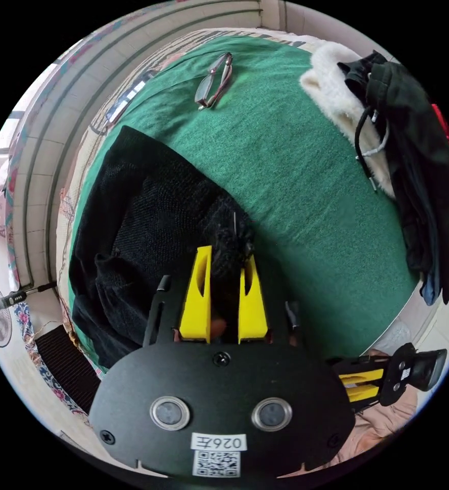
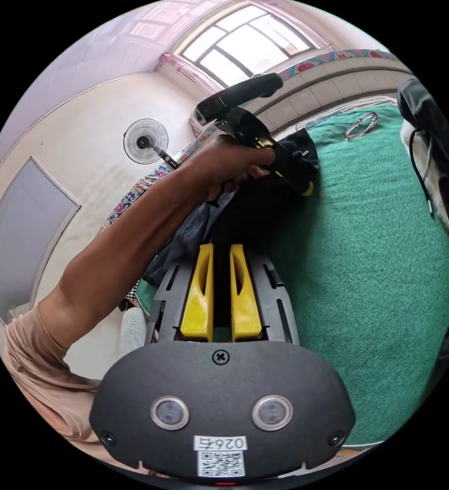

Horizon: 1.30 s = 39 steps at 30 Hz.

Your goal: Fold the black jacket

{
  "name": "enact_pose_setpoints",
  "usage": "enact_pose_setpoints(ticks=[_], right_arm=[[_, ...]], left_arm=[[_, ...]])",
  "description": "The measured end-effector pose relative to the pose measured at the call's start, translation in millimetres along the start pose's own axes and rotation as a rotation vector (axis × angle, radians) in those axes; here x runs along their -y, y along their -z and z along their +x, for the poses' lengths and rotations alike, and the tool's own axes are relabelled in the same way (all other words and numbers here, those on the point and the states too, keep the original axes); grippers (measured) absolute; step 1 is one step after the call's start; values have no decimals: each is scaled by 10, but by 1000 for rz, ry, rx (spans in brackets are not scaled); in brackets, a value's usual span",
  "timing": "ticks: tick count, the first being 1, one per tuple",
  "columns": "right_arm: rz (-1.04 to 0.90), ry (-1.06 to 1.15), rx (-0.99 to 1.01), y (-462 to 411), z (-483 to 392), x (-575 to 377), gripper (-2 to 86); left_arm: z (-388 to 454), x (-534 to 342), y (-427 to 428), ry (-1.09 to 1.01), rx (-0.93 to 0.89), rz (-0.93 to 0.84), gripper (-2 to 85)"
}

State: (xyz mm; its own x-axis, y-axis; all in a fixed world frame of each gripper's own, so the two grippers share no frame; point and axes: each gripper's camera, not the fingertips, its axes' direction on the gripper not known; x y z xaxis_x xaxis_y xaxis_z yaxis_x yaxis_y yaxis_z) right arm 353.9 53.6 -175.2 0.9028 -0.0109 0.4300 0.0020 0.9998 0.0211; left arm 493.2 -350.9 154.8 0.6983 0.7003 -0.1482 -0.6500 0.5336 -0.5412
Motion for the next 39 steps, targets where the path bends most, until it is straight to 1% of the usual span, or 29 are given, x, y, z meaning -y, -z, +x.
enact_pose_setpoints(ticks=[3, 6, 8, 9, 11, 12, 14, 15, 17, 18, 20, 21, 23, 24, 26, 27, 29, 30, 31, 32, 34, 35, 37, 39], right_arm=[[3, 13, 14, -33, -72, -51, 6], [22, 27, 54, -56, -162, -91, 5], [48, 70, 71, -87, -317, -101, 5], [55, 83, 77, -99, -368, -98, 5], [80, 149, 111, -172, -628, -64, 4], [82, 170, 118, -200, -711, -49, 4], [73, 261, 134, -360, -1107, 40, 4], [67, 282, 138, -420, -1218, 70, 3], [16, 347, 191, -769, -1690, 208, 3], [0, 362, 203, -882, -1821, 237, 3], [-91, 420, 224, -1433, -2387, 345, 2], [-113, 436, 221, -1582, -2533, 359, 2], [-209, 504, 195, -2195, -3080, 359, 2], [-232, 515, 189, -2352, -3199, 345, 2], [-342, 530, 173, -2992, -3571, 245, 3], [-373, 528, 170, -3151, -3637, 211, 3], [-501, 505, 158, -3732, -3810, 63, 4], [-530, 494, 153, -3851, -3831, 29, 4], [-579, 468, 146, -4056, -3864, -34, 5], [-617, 451, 136, -4204, -3905, -83, 6], [-622, 446, 107, -4305, -4001, -109, 14], [-611, 456, 107, -4327, -4098, -105, 33], [-609, 490, 78, -4344, -4286, -125, 66], [-640, 570, -2, -4327, -4526, -209, 93]], left_arm=[[-287, -239, 160, 9, -82, 71, 65], [-770, -646, 428, 52, -219, 199, 61], [-1257, -1132, 655, 101, -334, 332, 60], [-1380, -1268, 705, 109, -358, 365, 60], [-1888, -1868, 867, 164, -449, 490, 60], [-2016, -2029, 899, 177, -467, 519, 60], [-2557, -2715, 988, 239, -535, 622, 61], [-2694, -2892, 1002, 251, -550, 647, 61], [-3256, -3629, 994, 312, -610, 731, 62], [-3398, -3819, 975, 329, -619, 746, 62], [-3959, -4611, 800, 420, -649, 806, 62], [-4093, -4803, 730, 441, -662, 815, 62], [-4575, -5545, 346, 547, -715, 836, 63], [-4677, -5715, 229, 575, -731, 836, 63], [-4996, -6297, -289, 679, -802, 807, 64], [-5050, -6416, -419, 703, -823, 801, 64], [-5198, -6805, -899, 802, -897, 765, 65], [-5219, -6871, -1003, 816, -915, 749, 65], [-5250, -6986, -1168, 822, -974, 766, 65], [-5280, -7094, -1282, 835, -1054, 824, 66], [-5327, -7173, -1329, 820, -1120, 865, 71], [-5354, -7205, -1304, 797, -1143, 872, 75], [-5383, -7321, -1208, 804, -1124, 887, 86], [-5374, -7527, -1038, 815, -1035, 921, 102]])
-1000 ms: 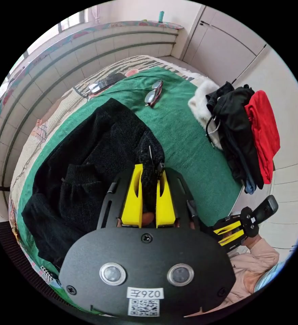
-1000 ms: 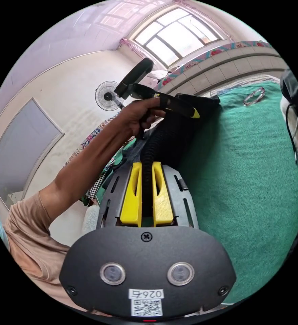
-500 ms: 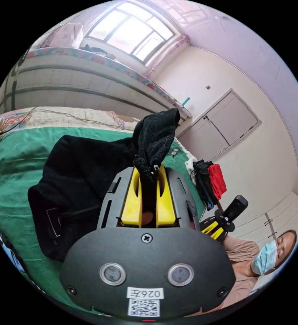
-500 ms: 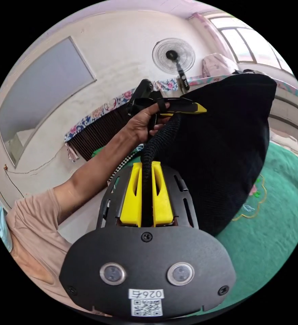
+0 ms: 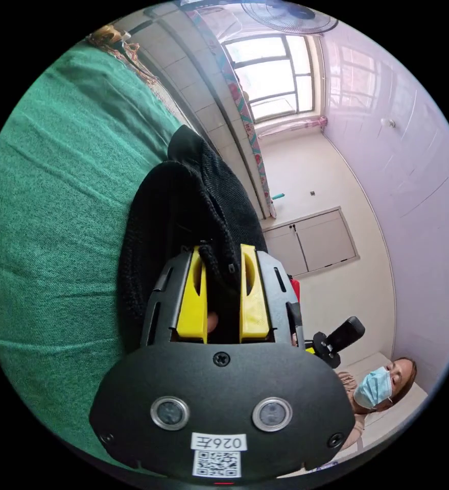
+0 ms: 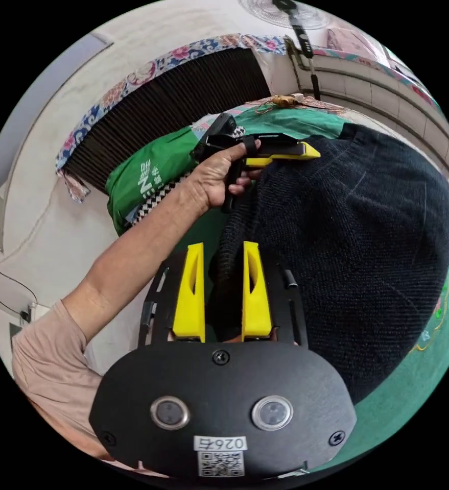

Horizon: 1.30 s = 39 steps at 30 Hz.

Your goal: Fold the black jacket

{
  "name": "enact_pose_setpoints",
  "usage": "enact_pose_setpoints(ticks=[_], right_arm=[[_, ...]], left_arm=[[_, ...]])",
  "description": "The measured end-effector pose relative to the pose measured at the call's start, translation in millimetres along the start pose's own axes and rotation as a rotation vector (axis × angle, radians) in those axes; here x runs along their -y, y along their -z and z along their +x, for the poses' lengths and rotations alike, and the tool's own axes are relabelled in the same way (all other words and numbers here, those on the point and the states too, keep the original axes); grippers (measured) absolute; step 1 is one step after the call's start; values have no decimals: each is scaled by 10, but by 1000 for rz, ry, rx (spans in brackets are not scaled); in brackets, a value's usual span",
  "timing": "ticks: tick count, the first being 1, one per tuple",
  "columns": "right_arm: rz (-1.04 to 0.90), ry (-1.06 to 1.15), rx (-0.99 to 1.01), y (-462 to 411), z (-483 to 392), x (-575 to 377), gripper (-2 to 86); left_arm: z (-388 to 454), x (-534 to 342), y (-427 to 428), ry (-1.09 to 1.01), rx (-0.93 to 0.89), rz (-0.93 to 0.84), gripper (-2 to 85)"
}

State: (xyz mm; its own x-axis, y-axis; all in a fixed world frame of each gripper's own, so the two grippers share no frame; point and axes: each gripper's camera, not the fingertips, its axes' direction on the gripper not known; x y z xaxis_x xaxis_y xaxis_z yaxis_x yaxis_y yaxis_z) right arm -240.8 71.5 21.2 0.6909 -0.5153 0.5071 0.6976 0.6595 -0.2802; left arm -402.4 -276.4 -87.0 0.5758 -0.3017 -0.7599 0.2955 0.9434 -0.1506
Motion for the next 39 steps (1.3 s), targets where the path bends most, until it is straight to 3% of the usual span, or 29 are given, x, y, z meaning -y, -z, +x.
enact_pose_setpoints(ticks=[2, 5, 10, 12, 13, 14, 15, 16, 17, 18, 21, 23, 25, 26, 27, 29, 30, 32, 36, 39], right_arm=[[-9, 145, -110, 147, -353, -94, 90], [93, 174, -155, 525, -508, -379, 54], [206, 98, -336, 849, -289, -999, 1], [214, 5, -267, 824, -57, -1125, -6], [190, -54, -172, 712, 112, -1127, -8], [134, -87, -67, 512, 247, -1073, -8], [98, -101, -12, 400, 296, -1036, -9], [27, -108, 108, 212, 332, -964, -9], [-17, -80, 199, 121, 279, -921, -9], [-23, -58, 217, 121, 229, -919, -9], [37, 6, 88, 372, 20, -1044, -9], [206, -40, -70, 702, 29, -1192, -9], [337, -104, -137, 884, 108, -1244, -9], [358, -106, -168, 898, 157, -1213, -9], [333, -97, -199, 854, 180, -1177, -9], [115, -17, -253, 528, 246, -1031, -9], [94, -18, -259, 511, 248, -1024, -9], [161, -2, -280, 776, 169, -1068, -8], [365, -47, -357, 1334, 274, -1142, -1], [459, -124, -245, 1726, 706, -1030, 42]], left_arm=[[237, -131, 299, -52, 136, 24, 114], [692, -459, 588, -159, 240, 38, 98], [1529, -1264, 556, -450, 142, 81, 3], [1722, -1476, 287, -562, 160, 0, -5], [1755, -1529, 18, -603, 298, -147, -6], [1649, -1507, -254, -546, 631, -340, -7], [1567, -1504, -341, -526, 799, -413, -7], [1513, -1509, -265, -521, 790, -371, -8], [1443, -1466, -39, -351, 687, -302, -9], [1438, -1472, 59, -309, 660, -281, -9], [1804, -1747, 406, -410, 606, -88, -10], [2135, -2035, 352, -608, 478, -21, -10], [2201, -2169, 54, -749, 557, -135, -9], [2036, -2153, -235, -706, 830, -303, -9], [1926, -2138, -346, -689, 919, -382, -9], [1788, -1965, -78, -494, 695, -298, -8], [1770, -1911, 25, -441, 636, -276, -8], [1811, -1800, 449, -398, 530, -46, -6], [1926, -1530, 700, -457, 527, 148, 14], [1889, -1133, 516, -471, 617, 152, 121]])
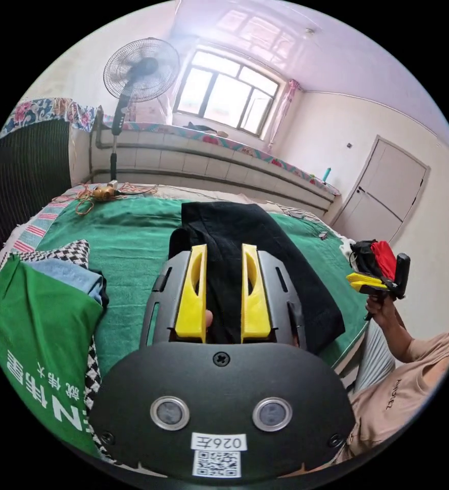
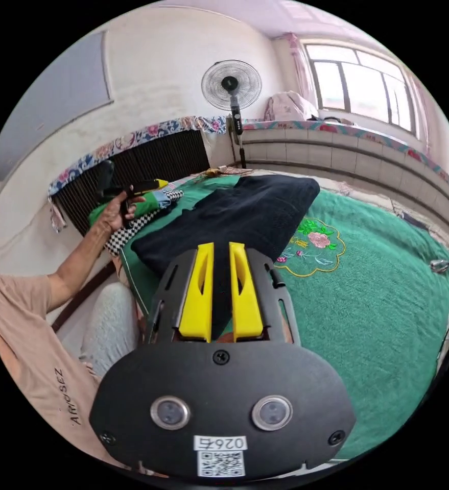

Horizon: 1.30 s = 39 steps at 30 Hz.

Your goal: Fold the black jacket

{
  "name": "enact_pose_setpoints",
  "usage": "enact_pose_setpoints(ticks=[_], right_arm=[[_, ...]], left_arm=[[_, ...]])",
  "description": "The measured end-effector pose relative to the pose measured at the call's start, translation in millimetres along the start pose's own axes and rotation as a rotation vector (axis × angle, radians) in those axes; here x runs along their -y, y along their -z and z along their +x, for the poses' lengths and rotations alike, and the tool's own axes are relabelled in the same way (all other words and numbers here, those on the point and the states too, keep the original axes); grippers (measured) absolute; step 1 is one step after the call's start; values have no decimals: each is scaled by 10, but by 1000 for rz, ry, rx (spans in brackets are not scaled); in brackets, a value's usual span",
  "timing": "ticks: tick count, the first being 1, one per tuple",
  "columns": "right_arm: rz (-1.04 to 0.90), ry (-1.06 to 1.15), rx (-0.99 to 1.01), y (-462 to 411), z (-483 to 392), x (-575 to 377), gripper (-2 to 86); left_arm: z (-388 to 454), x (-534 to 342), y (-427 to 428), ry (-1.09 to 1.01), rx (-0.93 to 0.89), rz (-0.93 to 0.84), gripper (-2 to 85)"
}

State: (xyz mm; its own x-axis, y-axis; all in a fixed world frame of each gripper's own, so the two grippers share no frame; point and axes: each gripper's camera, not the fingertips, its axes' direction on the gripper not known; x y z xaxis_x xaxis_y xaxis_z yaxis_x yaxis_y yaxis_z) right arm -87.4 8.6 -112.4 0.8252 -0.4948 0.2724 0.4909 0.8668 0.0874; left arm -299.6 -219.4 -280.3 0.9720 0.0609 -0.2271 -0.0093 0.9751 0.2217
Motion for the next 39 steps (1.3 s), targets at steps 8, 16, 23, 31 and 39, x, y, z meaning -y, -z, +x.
enact_pose_setpoints(ticks=[8, 16, 23, 31, 39], right_arm=[[-27, -321, 144, -415, 1367, 831, 123], [-207, -477, 256, -1094, 2280, 1171, 149], [-106, -519, 412, -999, 2856, 1137, 181], [-141, -518, 528, -1275, 3044, 1435, 168], [-132, -535, 603, -1335, 3234, 1435, 157]], left_arm=[[118, 639, -1198, -64, 53, -230, 215], [-695, 529, -1694, 143, 86, -490, 295], [-901, 720, -1902, 114, 34, -553, 288], [-860, 902, -2204, 23, -96, -660, 173], [-944, 813, -2235, 1, -170, -601, 162]])
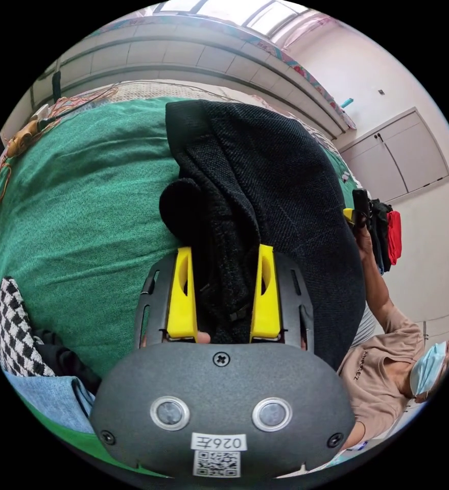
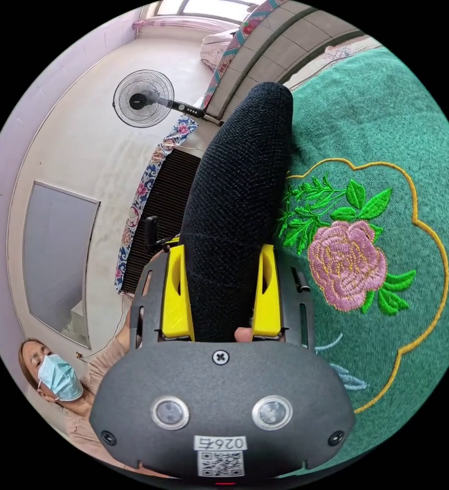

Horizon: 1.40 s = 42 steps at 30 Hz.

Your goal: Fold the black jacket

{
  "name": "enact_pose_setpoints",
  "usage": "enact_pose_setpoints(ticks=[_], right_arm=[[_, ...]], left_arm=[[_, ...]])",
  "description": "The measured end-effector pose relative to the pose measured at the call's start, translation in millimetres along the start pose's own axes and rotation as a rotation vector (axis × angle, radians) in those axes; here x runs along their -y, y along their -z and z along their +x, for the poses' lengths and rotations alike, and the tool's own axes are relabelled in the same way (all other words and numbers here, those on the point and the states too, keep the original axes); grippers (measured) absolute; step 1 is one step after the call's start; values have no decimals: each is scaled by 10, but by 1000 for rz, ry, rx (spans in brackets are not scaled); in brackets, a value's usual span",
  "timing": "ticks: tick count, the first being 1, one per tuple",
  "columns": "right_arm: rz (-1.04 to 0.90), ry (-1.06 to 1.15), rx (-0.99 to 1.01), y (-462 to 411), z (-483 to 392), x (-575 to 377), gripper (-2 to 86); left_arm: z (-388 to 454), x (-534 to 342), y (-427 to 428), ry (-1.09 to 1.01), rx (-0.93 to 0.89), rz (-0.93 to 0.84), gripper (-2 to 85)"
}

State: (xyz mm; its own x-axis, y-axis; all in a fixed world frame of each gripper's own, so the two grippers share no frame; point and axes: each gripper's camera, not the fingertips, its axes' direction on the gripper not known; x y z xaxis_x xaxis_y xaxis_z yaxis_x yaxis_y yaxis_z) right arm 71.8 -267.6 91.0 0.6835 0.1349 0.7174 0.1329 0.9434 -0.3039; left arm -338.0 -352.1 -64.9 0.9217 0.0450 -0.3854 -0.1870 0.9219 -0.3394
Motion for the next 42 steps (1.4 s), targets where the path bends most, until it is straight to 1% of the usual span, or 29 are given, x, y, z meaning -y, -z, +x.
enact_pose_setpoints(ticks=[1, 2, 3, 6, 8, 9, 11, 13, 15, 17, 18, 19, 20, 22, 24, 26, 27, 30, 32, 33, 35, 39, 41, 42], right_arm=[[-12, -16, 1, -46, 7, 51, 154], [-29, -25, -16, -96, -7, 93, 149], [-38, -29, -32, -117, -20, 108, 145], [-95, 3, -163, -200, -146, 134, 114], [-114, 93, -271, -274, -327, 83, 95], [-111, 117, -294, -293, -383, 61, 90], [-104, 233, -420, -405, -650, -53, 80], [-122, 328, -528, -530, -848, -152, 80], [-138, 366, -579, -621, -937, -225, 85], [-146, 314, -541, -640, -854, -266, 96], [-143, 293, -526, -643, -814, -279, 98], [-138, 255, -491, -657, -724, -311, 98], [-133, 224, -452, -675, -631, -351, 95], [-127, 193, -401, -699, -528, -414, 83], [-107, 238, -428, -754, -590, -530, 71], [-83, 349, -546, -874, -872, -755, 61], [-76, 376, -576, -902, -964, -819, 60], [-53, 537, -737, -1033, -1506, -1246, 56], [-8, 665, -865, -1072, -1940, -1745, 56], [11, 693, -886, -1054, -2041, -1882, 55], [101, 789, -950, -904, -2433, -2449, 54], [233, 924, -1065, -610, -3002, -3322, 54], [301, 1002, -1176, -391, -3352, -3878, 54], [317, 1019, -1208, -331, -3432, -4012, 54]], left_arm=[[15, -20, -39, -17, -42, 14, 144], [6, -60, -58, 4, -48, 42, 120], [10, -89, -59, 0, -49, 62, 116], [88, -270, -45, 7, 6, 174, 92], [342, -408, -27, -14, 168, 240, 72], [431, -432, -36, -32, 222, 245, 69], [744, -514, -110, -127, 419, 252, 61], [787, -538, -232, -195, 474, 233, 64], [644, -590, -239, -200, 393, 266, 71], [278, -651, -247, -70, 166, 322, 93], [194, -665, -273, -35, 119, 329, 101], [51, -669, -335, 46, 39, 312, 112], [-22, -666, -379, 77, -20, 298, 118], [-67, -663, -426, 99, -82, 263, 105], [-23, -708, -414, 98, -67, 268, 80], [236, -872, -348, 42, 39, 333, 66], [313, -924, -323, 24, 51, 355, 63], [689, -1238, -160, -63, 3, 490, 56], [1079, -1576, -8, -123, 2, 607, 53], [1178, -1673, 29, -136, -1, 639, 53], [1526, -2064, 163, -178, -51, 760, 51], [2112, -2518, 280, -266, -118, 863, 49], [2616, -2710, 289, -359, -126, 901, 48], [2745, -2746, 281, -384, -138, 912, 48]])
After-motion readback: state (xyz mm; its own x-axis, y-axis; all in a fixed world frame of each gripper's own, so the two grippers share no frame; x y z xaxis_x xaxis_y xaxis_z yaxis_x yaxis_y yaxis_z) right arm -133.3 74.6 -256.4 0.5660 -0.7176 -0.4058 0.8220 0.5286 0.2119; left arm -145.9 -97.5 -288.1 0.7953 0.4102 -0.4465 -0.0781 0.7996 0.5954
